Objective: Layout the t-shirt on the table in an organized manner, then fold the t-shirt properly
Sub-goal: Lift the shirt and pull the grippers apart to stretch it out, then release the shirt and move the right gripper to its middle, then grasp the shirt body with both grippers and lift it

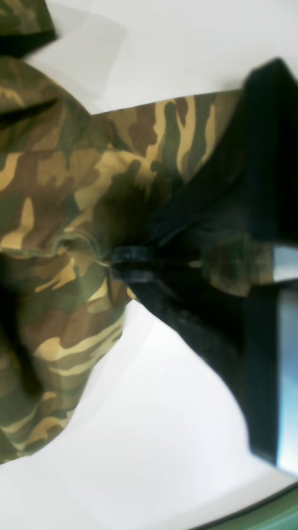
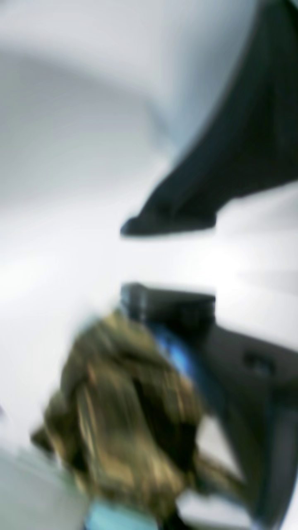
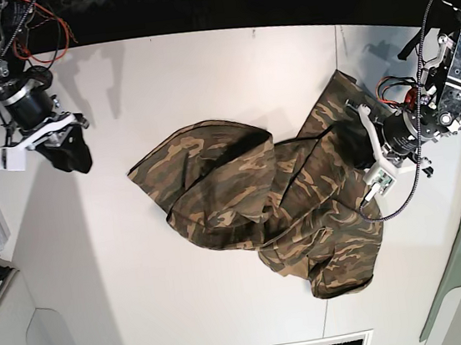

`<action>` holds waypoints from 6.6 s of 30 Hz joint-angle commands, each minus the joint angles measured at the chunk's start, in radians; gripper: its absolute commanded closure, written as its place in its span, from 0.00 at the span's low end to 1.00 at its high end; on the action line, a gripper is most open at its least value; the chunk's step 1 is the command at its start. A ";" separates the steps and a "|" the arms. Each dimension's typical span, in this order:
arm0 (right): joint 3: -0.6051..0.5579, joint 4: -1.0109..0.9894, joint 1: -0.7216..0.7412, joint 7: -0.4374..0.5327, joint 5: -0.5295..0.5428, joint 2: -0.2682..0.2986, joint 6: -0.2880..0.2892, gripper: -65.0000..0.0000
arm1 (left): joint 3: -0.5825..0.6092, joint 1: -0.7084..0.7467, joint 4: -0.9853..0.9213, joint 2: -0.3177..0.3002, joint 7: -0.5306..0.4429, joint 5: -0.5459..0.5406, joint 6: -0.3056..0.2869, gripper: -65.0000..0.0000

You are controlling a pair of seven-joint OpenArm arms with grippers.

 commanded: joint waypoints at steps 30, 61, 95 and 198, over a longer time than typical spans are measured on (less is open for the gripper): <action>-0.423 -0.148 0.117 0.145 -0.251 -0.237 -0.124 0.52 | -0.009 0.022 0.014 0.008 -0.019 -0.003 0.003 1.00; -0.432 -0.326 0.301 0.332 -0.309 -0.238 -0.088 1.00 | -0.009 0.022 0.014 0.007 -0.019 -0.003 0.003 1.00; 0.380 0.587 -0.109 0.016 -0.139 0.086 -0.045 1.00 | -0.334 0.022 0.498 -0.267 0.145 -0.428 -0.181 1.00; -0.471 -0.166 0.503 -0.081 -0.290 -0.222 -0.143 0.50 | -0.544 0.380 0.468 0.081 0.199 -0.570 -0.206 1.00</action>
